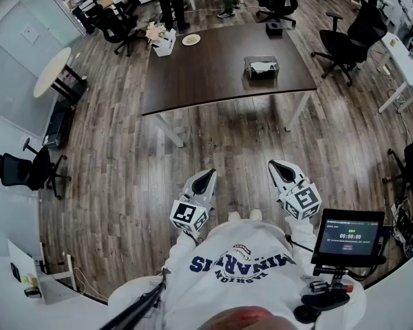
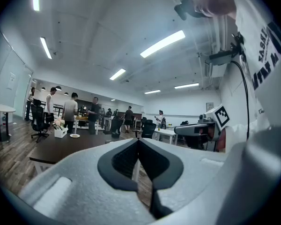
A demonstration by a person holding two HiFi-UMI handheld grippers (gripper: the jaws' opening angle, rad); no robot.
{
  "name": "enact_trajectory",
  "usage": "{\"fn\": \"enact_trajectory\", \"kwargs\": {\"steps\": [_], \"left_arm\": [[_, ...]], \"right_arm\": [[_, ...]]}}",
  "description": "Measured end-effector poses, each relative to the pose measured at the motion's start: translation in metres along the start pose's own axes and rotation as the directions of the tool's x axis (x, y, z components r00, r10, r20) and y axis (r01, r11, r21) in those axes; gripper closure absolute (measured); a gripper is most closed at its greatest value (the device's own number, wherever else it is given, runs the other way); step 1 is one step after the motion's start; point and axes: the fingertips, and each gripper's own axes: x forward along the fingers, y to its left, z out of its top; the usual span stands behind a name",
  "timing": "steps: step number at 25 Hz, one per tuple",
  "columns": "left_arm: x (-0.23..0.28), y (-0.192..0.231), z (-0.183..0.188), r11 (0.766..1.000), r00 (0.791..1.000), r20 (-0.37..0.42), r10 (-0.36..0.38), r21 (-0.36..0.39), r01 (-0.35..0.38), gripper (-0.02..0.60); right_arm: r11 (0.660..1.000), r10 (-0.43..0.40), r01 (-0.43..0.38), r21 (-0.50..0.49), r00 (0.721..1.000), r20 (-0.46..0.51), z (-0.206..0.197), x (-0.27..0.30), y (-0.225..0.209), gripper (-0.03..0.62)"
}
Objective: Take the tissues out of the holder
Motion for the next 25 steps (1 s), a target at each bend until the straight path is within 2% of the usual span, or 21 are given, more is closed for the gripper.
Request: {"fn": "enact_trajectory", "kwargs": {"steps": [9,16,19,25], "left_arm": [[0.006,0.000,-0.009,1.000,1.000,0.011,0.027,0.000,-0.027,0.577],[0.046,-0.019,0.008,0.998,0.998,0.009,0.056,0.001,-0.056,0.577],[0.041,-0.019,0.009,0.998,0.998,0.012,0.066,-0.005,-0.066,0.577],[0.039,-0.021,0.006,0.996,0.996,0.009,0.085,0.019,-0.085,0.577]], "right_arm": [[1.000,0.013,-0.013,-0.025,1.000,-0.003,-0.009,-0.002,-0.004,0.585],[0.999,0.047,-0.047,-0.013,0.999,0.010,0.007,-0.008,-0.049,0.585],[0.997,0.068,-0.067,-0.028,0.997,0.026,0.011,-0.007,-0.042,0.585],[0.998,0.056,-0.054,-0.040,0.998,0.031,0.003,-0.008,-0.043,0.583]]}}
